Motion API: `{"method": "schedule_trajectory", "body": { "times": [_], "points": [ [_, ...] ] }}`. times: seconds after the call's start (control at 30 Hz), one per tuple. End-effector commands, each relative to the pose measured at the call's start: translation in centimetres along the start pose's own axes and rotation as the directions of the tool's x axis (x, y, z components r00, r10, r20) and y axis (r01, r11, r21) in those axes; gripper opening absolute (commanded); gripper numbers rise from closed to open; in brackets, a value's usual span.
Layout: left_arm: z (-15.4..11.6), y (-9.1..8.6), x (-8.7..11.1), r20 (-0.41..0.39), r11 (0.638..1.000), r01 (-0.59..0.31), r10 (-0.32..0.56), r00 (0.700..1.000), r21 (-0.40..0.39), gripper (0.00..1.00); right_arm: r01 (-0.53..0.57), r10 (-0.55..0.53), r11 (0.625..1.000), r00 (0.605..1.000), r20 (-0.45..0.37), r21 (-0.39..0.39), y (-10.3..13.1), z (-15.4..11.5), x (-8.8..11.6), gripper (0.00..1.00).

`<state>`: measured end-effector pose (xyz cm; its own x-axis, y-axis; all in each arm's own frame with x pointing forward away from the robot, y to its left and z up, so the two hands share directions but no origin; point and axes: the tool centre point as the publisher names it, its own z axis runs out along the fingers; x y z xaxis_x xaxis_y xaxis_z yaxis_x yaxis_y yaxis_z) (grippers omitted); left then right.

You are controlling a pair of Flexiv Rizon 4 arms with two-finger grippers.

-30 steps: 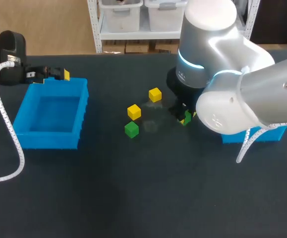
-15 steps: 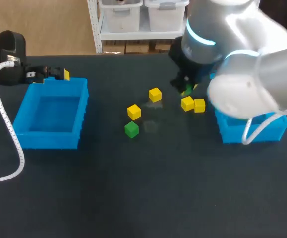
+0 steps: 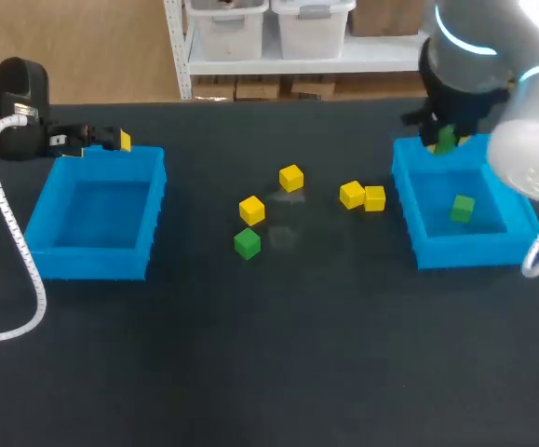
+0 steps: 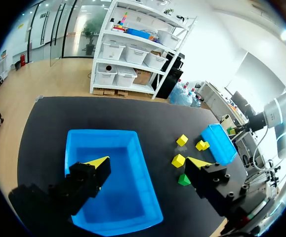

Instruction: Put the green cubes in the right bin and the yellow cubes in the left bin.

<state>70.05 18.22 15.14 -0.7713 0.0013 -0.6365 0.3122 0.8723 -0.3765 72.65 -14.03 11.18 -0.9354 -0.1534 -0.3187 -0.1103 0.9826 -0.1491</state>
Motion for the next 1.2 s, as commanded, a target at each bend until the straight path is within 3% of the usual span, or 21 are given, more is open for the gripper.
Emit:
{"method": "schedule_trajectory", "body": {
  "times": [0.03, 0.2, 0.23, 0.27, 0.3, 0.33, 0.5, 0.67, 0.97, 1.2],
  "points": [
    [0.0, 0.2, 0.1, 0.005, 1.000, -0.002, 0.002, 1.000, 0.009, 1.00, -0.032, 0.032, 0.999, 0.997, 0.065, 0.004, -0.8, 1.8, 1.0, 0.00],
    [0.0, 0.2, 0.1, 0.005, 1.000, -0.002, 0.002, 1.000, 0.009, 1.00, -0.073, 0.073, 0.997, 0.997, 0.025, 0.014, -1.7, 3.7, 1.9, 0.03],
    [0.0, 0.2, 0.1, 0.005, 1.000, -0.002, 0.002, 1.000, 0.009, 1.00, -0.075, 0.075, 0.997, 0.997, 0.024, 0.013, -1.7, 3.7, 2.0, 0.16],
    [0.0, 0.2, 0.1, 0.005, 1.000, -0.002, 0.002, 1.000, 0.009, 1.00, -0.077, 0.076, 0.997, 0.997, 0.023, 0.014, -1.7, 3.7, 2.0, 0.43],
    [0.0, 0.2, 0.1, 0.005, 1.000, -0.002, 0.002, 1.000, 0.009, 1.00, -0.078, 0.078, 0.997, 0.997, 0.024, 0.014, -1.7, 3.7, 2.0, 0.95],
    [0.0, 0.2, 0.1, 0.005, 1.000, -0.002, 0.002, 1.000, 0.009, 1.00, -0.079, 0.079, 0.997, 0.996, 0.030, 0.013, -1.6, 3.5, 1.8, 1.00],
    [0.0, 0.2, 0.1, 0.005, 1.000, -0.002, 0.002, 1.000, 0.009, 1.00, -0.018, 0.019, 1.000, 0.997, 0.075, -0.011, 0.0, 2.2, 0.6, 1.00],
    [0.0, 0.2, 0.1, 0.005, 1.000, -0.002, 0.002, 1.000, 0.009, 1.00, 0.156, -0.142, 0.984, 0.979, 0.144, -0.089, 4.4, 0.0, -0.9, 1.00],
    [0.0, 0.2, 0.1, 0.005, 1.000, -0.002, 0.002, 1.000, 0.009, 1.00, 0.445, -0.411, 0.875, 0.891, 0.192, -0.192, 13.8, -2.6, -1.5, 1.00],
    [0.0, 0.2, 0.1, 0.005, 1.000, -0.002, 0.002, 1.000, 0.009, 1.00, 0.540, -0.513, 0.803, 0.842, 0.168, -0.253, 20.1, -1.5, -0.3, 1.00]
  ]
}}
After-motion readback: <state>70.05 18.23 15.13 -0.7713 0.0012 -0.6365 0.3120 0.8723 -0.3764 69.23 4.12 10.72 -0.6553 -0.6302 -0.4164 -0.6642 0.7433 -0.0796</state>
